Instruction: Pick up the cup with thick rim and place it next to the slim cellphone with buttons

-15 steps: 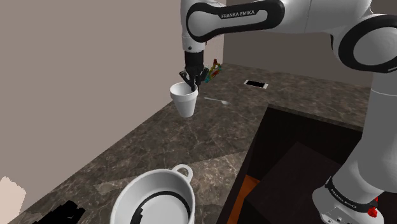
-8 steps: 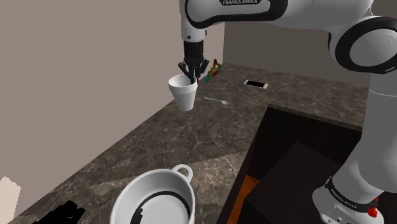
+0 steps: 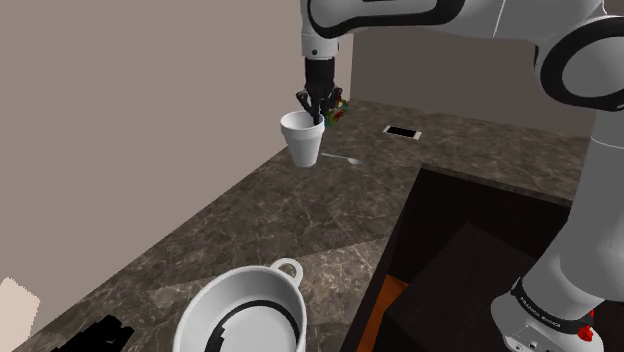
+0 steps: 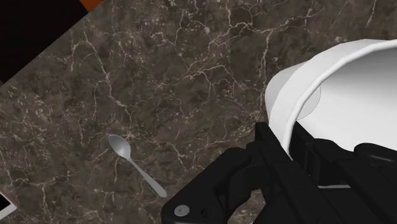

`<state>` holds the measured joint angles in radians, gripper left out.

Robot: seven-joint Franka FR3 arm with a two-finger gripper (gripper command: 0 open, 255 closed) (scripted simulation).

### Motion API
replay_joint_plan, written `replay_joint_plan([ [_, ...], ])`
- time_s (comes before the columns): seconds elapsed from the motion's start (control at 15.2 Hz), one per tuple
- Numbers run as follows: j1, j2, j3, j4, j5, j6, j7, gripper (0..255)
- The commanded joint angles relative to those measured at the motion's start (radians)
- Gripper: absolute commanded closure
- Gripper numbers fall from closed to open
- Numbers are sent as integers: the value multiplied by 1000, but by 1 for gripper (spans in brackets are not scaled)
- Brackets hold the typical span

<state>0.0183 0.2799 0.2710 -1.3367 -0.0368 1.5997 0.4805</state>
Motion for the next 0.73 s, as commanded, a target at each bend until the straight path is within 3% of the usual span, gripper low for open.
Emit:
replay_joint_plan([
  [0.0, -39, -35, -16, -59, 13, 25, -53, 255],
  [0.66, -183, -118, -103, -229, 44, 110, -281, 255],
])
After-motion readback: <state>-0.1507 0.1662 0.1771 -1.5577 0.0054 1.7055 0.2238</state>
